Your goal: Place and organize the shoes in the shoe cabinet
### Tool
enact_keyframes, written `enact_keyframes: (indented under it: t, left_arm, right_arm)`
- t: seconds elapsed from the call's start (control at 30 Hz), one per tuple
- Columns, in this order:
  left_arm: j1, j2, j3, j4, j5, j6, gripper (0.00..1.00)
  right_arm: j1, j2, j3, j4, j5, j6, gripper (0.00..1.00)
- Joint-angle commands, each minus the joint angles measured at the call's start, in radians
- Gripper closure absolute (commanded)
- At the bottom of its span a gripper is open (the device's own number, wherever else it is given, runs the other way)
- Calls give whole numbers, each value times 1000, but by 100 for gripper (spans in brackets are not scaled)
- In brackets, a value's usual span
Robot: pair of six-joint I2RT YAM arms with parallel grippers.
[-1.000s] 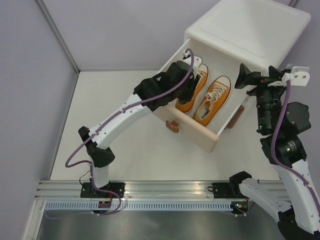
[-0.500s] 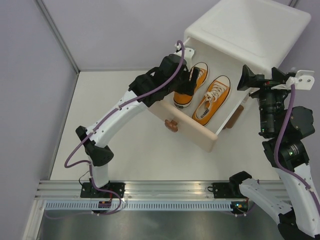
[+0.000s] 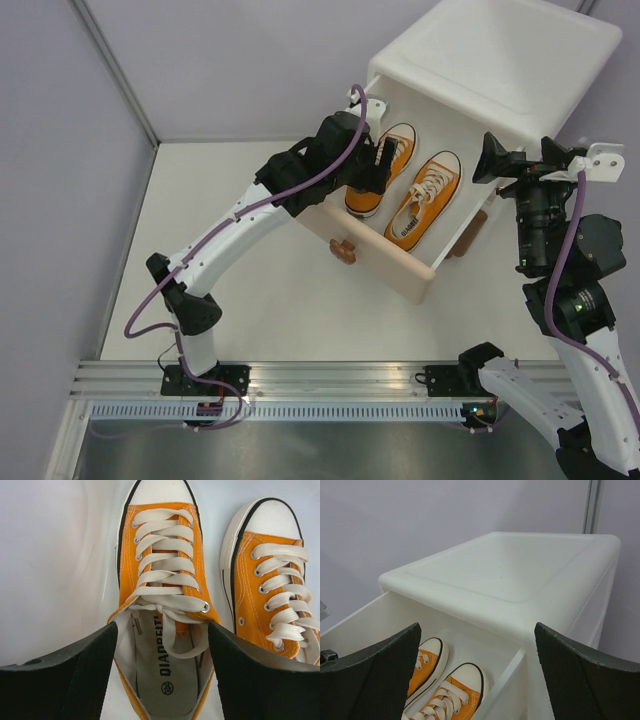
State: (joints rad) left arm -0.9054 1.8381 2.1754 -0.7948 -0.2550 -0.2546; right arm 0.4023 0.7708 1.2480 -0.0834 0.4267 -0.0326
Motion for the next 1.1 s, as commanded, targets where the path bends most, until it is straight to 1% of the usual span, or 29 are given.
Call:
enact_keyframes:
  t: [0.0, 0.17, 0.37, 0.5, 0.67, 0.93, 1.03, 1.07]
  left_arm:
    - [17, -53, -20, 80, -56, 51, 19]
    - [17, -74, -25, 78, -27, 87, 11]
    - [17, -95, -32, 80, 34, 94, 7]
    - [17, -109, -45, 82, 48, 74, 7]
    - [17, -96, -11, 92, 51, 61, 7]
    - [17, -7, 101, 144, 48, 52, 7]
    - [17, 44, 132, 170, 46, 55, 9]
    - [17, 62, 136, 178, 48, 57, 12]
  right_arm:
    - [4, -8, -1, 27, 1, -13, 2]
    - [4, -11, -2, 27, -3, -9, 2]
    - [4, -7, -1, 24, -11, -1, 2]
    - [4, -4, 10, 20, -14, -1, 2]
    - [4, -8, 7, 20, -11, -4, 2]
    - [4, -16, -1, 20, -16, -7, 2]
    - [4, -19, -5, 19, -19, -3, 2]
    - [6, -19, -7, 17, -22, -3, 2]
